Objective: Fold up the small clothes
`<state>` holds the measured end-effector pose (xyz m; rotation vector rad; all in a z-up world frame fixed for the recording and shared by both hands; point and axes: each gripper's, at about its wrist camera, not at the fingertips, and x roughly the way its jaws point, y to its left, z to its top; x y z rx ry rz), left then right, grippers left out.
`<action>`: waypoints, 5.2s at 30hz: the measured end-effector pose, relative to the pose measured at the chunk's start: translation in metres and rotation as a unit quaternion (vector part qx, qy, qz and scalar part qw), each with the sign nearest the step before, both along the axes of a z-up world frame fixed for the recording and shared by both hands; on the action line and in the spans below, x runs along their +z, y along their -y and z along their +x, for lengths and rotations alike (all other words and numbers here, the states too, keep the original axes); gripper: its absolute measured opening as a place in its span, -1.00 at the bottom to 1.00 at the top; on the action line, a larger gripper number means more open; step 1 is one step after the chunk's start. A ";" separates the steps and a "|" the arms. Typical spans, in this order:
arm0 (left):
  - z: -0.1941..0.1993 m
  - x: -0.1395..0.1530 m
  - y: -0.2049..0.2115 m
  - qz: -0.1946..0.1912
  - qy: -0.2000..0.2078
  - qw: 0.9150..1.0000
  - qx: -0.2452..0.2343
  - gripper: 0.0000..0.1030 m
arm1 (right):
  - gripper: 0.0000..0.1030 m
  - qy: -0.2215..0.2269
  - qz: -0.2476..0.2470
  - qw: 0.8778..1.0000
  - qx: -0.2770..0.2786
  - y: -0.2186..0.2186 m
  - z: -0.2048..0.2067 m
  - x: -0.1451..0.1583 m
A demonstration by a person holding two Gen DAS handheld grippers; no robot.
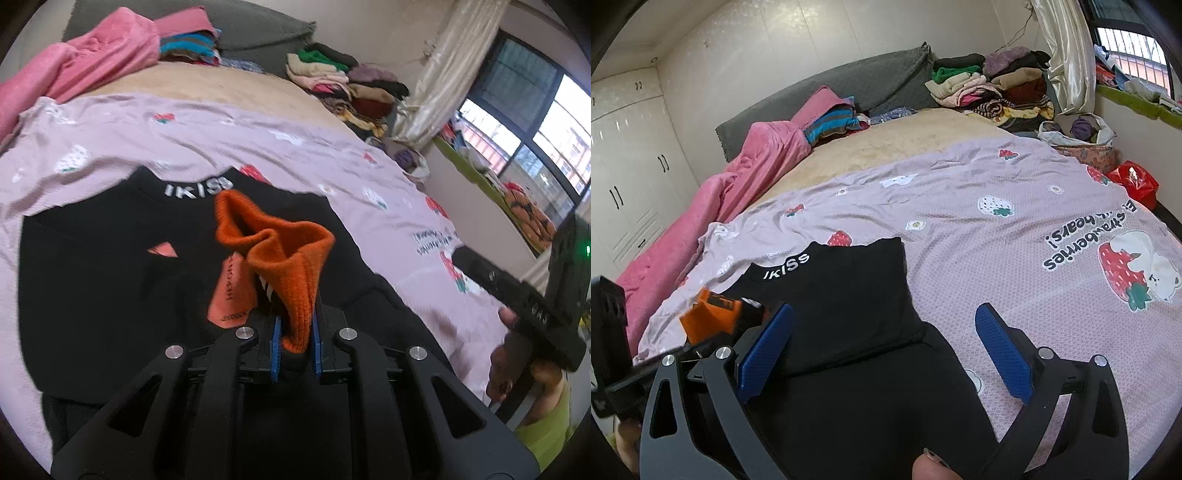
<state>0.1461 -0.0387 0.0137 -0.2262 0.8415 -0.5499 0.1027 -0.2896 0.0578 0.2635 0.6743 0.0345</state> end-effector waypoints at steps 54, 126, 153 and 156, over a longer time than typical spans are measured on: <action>0.026 0.017 -0.147 0.046 0.001 0.981 0.186 0.81 | -0.86 0.068 -0.122 0.969 0.202 -0.121 0.054 0.050; 0.041 -0.045 -0.080 0.133 -0.059 0.986 0.083 -0.24 | -0.25 -0.081 -0.147 0.968 0.185 -0.133 0.090 -0.069; 0.040 -0.040 -0.082 0.121 -0.063 0.987 0.084 -0.22 | 0.29 -0.099 -0.143 0.975 0.142 -0.103 0.085 -0.081; 0.038 -0.036 -0.082 0.119 -0.058 0.987 0.085 -0.09 | 0.40 -0.096 -0.137 0.976 0.138 -0.100 0.082 -0.078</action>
